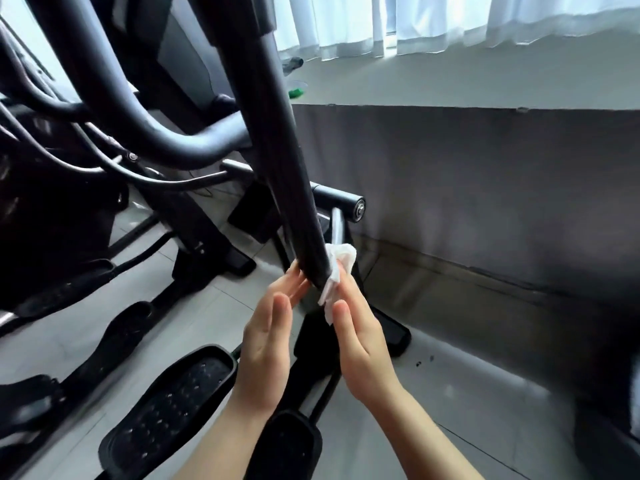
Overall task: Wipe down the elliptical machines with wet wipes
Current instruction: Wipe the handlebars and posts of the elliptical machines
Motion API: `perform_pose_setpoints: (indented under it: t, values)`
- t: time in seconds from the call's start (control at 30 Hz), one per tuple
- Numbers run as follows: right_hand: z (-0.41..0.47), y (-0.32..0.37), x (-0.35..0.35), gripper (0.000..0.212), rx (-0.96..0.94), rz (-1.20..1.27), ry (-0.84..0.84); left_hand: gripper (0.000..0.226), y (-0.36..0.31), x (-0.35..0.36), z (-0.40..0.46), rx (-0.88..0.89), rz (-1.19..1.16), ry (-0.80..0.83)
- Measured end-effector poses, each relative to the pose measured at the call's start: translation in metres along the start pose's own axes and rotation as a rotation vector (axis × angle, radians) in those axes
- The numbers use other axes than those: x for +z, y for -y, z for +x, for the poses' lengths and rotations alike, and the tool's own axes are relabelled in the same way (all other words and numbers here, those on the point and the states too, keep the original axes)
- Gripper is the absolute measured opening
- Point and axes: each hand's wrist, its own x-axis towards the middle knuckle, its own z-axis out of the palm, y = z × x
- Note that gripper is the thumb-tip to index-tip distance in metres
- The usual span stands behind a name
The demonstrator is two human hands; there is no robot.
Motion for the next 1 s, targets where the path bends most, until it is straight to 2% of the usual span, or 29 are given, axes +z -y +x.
perform_pose_setpoints:
  t: [0.1,0.2,0.33,0.5,0.6,0.7,0.77,0.9,1.0]
  values:
    - [0.006,0.039,0.007,0.049,-0.093,0.083,0.048,0.074,-0.004,-0.001,-0.004,-0.006,-0.023,0.002]
    - [0.034,0.082,0.014,0.048,-0.216,0.058,0.031,0.082,-0.010,-0.003,-0.003,0.037,-0.018,-0.005]
    - [0.072,0.127,0.021,0.052,-0.321,0.033,-0.069,0.077,-0.028,-0.017,0.005,0.129,0.011,-0.089]
    - [0.064,0.125,0.018,0.047,-0.457,-0.170,-0.185,0.071,-0.045,-0.026,0.027,0.222,-0.064,-0.014]
    - [0.039,0.086,0.012,0.045,-0.331,-0.213,-0.190,0.050,-0.041,-0.023,0.030,0.270,-0.096,0.061]
    - [0.021,0.068,0.014,0.038,-0.206,-0.169,-0.219,0.045,-0.036,-0.021,0.030,0.305,-0.069,0.056]
    - [0.031,0.081,0.017,0.029,-0.248,-0.130,-0.238,0.044,-0.034,-0.021,0.032,0.289,-0.114,0.049]
    - [0.080,0.140,0.018,0.034,-0.437,-0.170,-0.275,0.055,-0.034,-0.023,0.033,0.261,-0.147,0.079]
    - [0.097,0.161,0.018,0.033,-0.507,-0.260,-0.340,0.061,-0.030,-0.025,0.034,0.269,-0.152,0.088]
